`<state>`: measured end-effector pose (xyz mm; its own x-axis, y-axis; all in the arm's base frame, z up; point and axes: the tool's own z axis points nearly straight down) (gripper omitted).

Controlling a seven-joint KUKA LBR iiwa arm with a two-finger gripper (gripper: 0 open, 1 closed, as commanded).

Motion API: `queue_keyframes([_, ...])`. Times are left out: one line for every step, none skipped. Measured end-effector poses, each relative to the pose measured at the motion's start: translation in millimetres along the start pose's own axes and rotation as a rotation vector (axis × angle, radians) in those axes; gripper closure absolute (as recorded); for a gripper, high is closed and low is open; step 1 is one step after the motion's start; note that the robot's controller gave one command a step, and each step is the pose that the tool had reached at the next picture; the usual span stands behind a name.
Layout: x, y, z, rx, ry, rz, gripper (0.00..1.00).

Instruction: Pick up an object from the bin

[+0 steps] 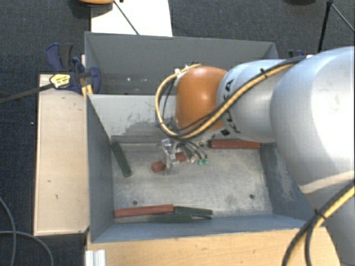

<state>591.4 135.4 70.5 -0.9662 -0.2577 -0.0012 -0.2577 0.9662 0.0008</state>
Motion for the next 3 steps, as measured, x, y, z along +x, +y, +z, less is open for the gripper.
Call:
queue_keyframes([0.6, 0.1, -0.9, 0.0, 0.001, -0.001, 1.0])
queue_keyframes([0.8, 3.8, -51.3, 0.001, -0.006, -0.057, 1.0])
queue_keyframes([29.1, 13.8, -145.4, 0.0, -0.001, -0.221, 1.0])
